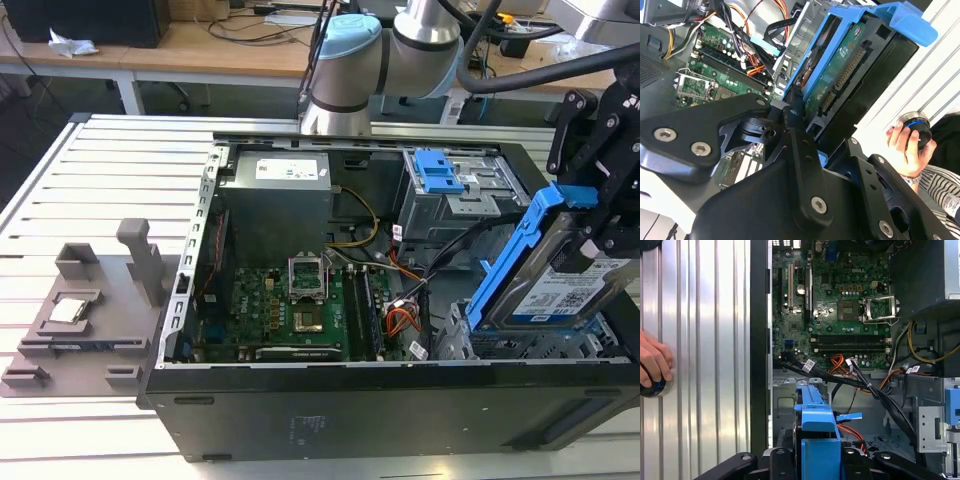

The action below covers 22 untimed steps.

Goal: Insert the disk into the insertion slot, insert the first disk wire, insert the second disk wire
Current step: 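Insert the disk into the insertion slot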

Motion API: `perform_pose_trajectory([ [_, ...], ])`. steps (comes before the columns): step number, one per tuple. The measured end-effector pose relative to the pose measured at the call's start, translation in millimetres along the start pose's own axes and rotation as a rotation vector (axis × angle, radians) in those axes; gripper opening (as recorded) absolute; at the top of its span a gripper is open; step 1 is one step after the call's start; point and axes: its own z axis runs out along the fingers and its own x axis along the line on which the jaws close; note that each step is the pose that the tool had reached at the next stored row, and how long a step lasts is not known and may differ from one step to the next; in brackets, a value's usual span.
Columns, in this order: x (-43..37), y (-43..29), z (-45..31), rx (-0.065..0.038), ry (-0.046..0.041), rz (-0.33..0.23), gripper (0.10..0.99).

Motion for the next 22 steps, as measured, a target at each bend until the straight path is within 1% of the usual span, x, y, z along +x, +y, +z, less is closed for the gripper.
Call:
perform_pose_trajectory([
  [2, -3.7, -0.1, 0.0, 0.000, 0.0030, 0.000, 0.361],
  [6, -10.7, 0.1, 0.0, 0.000, 0.0033, -0.003, 0.361],
  [10, -13.1, -0.2, 2.6, 0.000, 0.0036, -0.009, 0.361],
  [11, -13.6, -1.2, 3.7, 0.000, 0.0035, -0.009, 0.361],
  [22, -13.7, -1.7, 14.4, 0.000, 0.0037, -0.010, 0.361],
])
